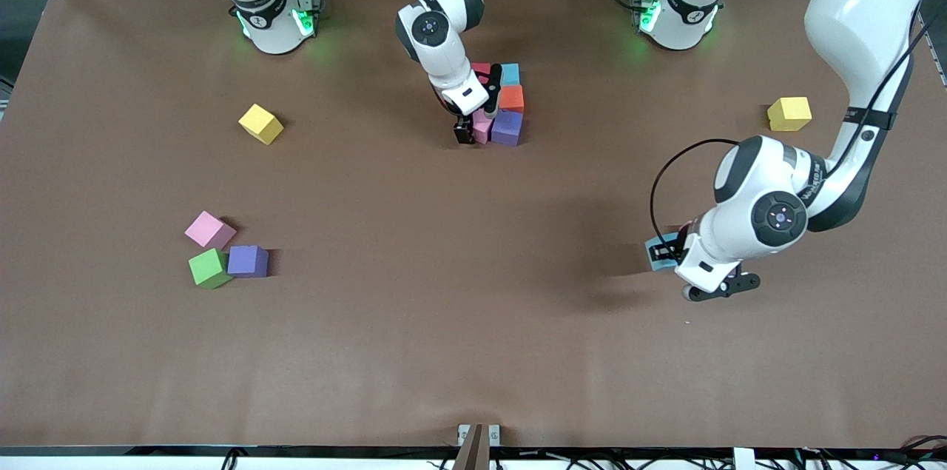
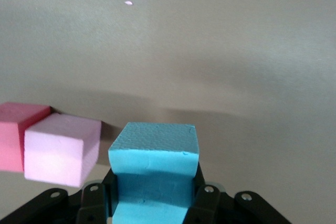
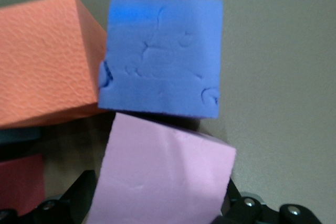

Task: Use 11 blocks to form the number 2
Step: 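Place lavender beside purple with the right gripper while the left gripper lifts cyan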

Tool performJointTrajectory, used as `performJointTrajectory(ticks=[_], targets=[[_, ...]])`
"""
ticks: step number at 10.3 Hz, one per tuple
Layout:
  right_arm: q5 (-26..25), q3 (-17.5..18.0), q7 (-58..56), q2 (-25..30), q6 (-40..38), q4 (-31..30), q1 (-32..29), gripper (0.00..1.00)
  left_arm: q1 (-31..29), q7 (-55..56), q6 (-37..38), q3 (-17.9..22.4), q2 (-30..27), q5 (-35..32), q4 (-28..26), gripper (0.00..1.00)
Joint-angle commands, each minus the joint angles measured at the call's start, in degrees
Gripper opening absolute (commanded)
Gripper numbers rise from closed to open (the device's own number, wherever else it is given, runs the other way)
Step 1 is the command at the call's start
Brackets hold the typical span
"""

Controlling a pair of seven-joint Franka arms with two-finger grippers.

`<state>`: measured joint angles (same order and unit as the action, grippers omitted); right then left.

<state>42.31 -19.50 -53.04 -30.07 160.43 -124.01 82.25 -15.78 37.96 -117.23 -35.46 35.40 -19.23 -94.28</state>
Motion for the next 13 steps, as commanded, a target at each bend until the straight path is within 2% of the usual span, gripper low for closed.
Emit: performJointTrajectory(ticks=[1,4,7,11,13], targets=[[1.4,-1.4,0.1,2.9,-1.9,-0.4,0.2,1.0,-0.6,1.0,1.9,-0.2,-1.6,1.6,0.5,0.0],[1.4,-4.0,-0.3,2.6,-2.0,0.7,0.2,1.0,-0.5,1.5,2.3,-0.2,-1.7,6.0,1.6,0.0],[1.3,-6.1,-0.3,2.8,-4.1,1.5,0.3,1.0,0.7,9.1,5.2,-1.9,-2.4,6.3,3.8,0.0],[1.4,-6.2,2.0,8.5,-11.1,0.5,0.3,1.0,1.0,16.9,5.5,-3.0,-3.1,6.6,3.8,0.0],[1.4,-7.1,2.7,11.6,-15.1,0.4,0.1,1.0,0.4,22.4,6.0,-5.4,-3.2,7.9,3.9,0.0]])
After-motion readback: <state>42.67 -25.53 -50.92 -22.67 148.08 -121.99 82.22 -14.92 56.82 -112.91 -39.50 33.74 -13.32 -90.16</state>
